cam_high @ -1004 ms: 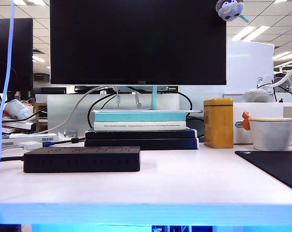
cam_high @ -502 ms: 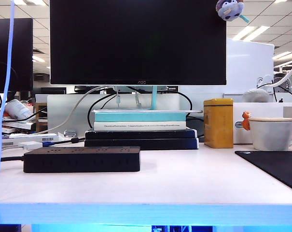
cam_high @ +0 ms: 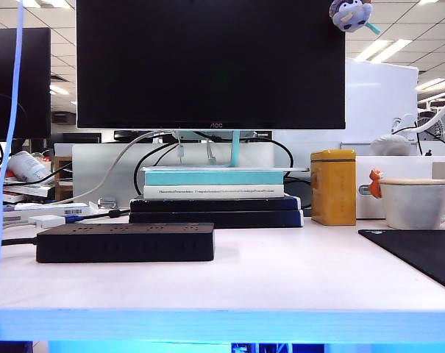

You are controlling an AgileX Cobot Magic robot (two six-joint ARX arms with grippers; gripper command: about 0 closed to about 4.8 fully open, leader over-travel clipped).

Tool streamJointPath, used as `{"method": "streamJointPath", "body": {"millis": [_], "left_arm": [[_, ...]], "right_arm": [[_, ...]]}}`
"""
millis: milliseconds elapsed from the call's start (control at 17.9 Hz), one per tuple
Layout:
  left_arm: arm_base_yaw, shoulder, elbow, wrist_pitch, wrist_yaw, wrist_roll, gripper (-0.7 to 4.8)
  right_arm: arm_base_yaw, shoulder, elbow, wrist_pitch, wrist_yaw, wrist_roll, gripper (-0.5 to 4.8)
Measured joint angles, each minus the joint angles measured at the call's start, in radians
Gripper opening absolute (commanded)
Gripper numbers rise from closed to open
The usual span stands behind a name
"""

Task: Plug the white charger into the left socket.

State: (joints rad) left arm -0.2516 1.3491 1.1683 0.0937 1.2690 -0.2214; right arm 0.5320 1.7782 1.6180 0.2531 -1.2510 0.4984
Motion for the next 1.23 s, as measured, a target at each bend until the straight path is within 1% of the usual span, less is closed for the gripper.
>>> {"method": "streamJointPath", "body": {"millis": [223, 279, 335, 390, 446, 502, 613, 669, 725, 781, 948, 1115, 1227], "left_arm": [[0.0, 0.0, 0.0, 0.0, 0.001, 0.0, -0.06], [0.0, 0.0, 0.0, 0.0, -0.002, 0.0, -0.06], [0.0, 0.0, 0.0, 0.0, -0.002, 0.0, -0.06], [0.0, 0.0, 0.0, -0.001, -0.01, -0.001, -0.06], [0.004, 0.001, -0.001, -0.002, -0.017, -0.001, -0.06], [0.005, 0.002, -0.001, -0.002, -0.022, -0.001, -0.06], [0.005, 0.002, -0.001, -0.008, -0.031, -0.009, 0.07], [0.005, 0.002, -0.001, -0.008, -0.032, -0.009, 2.41], [0.005, 0.002, -0.001, -0.008, -0.035, -0.009, 3.75], [0.001, -0.001, 0.0, 0.002, -0.018, -0.001, 3.75], [0.023, -0.002, 0.0, 0.007, -0.02, 0.0, 3.74], [0.089, -0.002, 0.0, -0.007, -0.029, 0.0, 3.73], [0.128, -0.002, 0.001, -0.078, -0.139, 0.0, 3.73]], "right_arm": [[-0.018, 0.0, 0.0, 0.0, 0.002, 0.0, 4.49], [-0.026, 0.0, 0.0, 0.001, 0.0, 0.0, 4.37], [-0.026, 0.0, 0.0, 0.001, 0.003, 0.0, 3.59], [-0.026, 0.0, 0.0, 0.002, 0.0, 0.0, 3.07], [-0.024, -0.002, 0.001, 0.008, -0.001, -0.002, 2.69], [-0.023, -0.002, 0.002, 0.011, -0.003, -0.002, 2.03], [-0.024, -0.003, 0.002, 0.015, -0.002, -0.01, 1.97], [-0.024, -0.003, 0.002, 0.015, -0.002, -0.01, 1.98], [-0.024, -0.003, 0.002, 0.016, -0.002, -0.01, 1.98], [-0.026, 0.0, 0.002, 0.019, 0.005, -0.01, 1.98], [-0.034, 0.0, 0.001, 0.066, 0.012, -0.01, 1.98], [-0.054, 0.0, 0.001, 0.08, 0.017, -0.01, 1.98], [-0.06, 0.001, 0.0, 0.079, 0.039, -0.037, 1.98]]}}
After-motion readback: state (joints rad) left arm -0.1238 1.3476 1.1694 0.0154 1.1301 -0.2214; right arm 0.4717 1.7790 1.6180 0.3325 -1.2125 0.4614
